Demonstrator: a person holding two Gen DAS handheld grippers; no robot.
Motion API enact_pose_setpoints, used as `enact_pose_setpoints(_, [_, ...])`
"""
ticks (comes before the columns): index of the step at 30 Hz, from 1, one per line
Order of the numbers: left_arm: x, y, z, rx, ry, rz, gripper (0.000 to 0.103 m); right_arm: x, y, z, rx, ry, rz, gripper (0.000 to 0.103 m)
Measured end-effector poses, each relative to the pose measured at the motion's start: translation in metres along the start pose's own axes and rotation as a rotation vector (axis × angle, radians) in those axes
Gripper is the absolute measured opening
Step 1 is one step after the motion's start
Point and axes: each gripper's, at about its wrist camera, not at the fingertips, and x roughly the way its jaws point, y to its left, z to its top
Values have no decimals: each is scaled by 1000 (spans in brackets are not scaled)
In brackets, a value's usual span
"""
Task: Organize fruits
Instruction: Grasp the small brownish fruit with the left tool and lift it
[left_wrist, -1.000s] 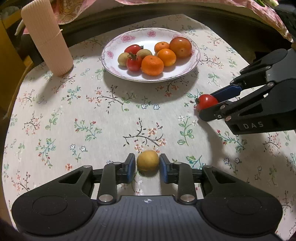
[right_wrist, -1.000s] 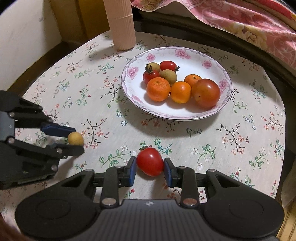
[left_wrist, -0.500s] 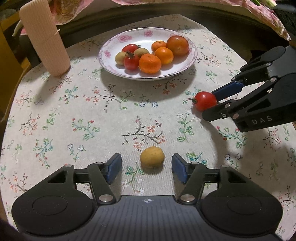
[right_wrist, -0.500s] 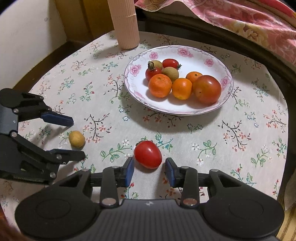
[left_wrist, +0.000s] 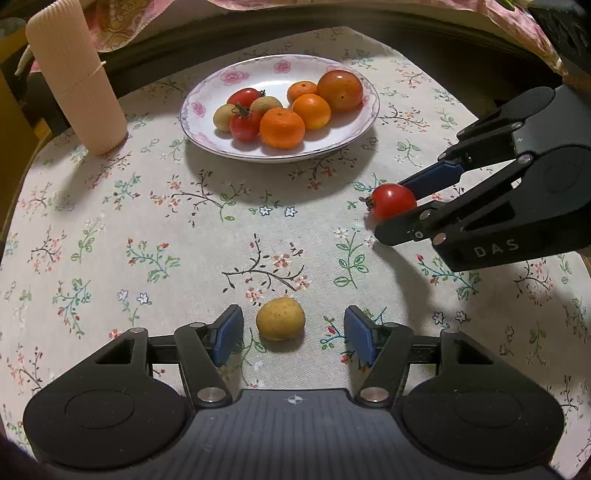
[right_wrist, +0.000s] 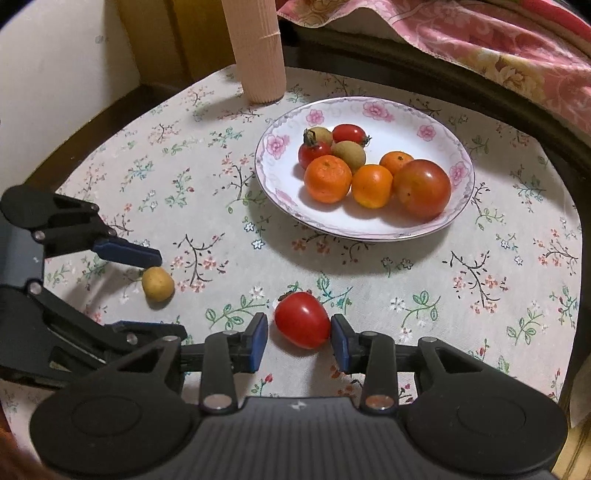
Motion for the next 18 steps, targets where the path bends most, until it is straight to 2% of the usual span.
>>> enact_pose_setpoints(7, [-3,-5,1,16,-2,1,52,2,-2,1,22,4,1,36])
enact_pose_setpoints(9, [-3,-4,2,10,1,10,35,2,0,1,12,2,-9,34])
enact_pose_setpoints(18, [-3,-3,3,16,4,14,34,2,0,1,10,9,-13,33])
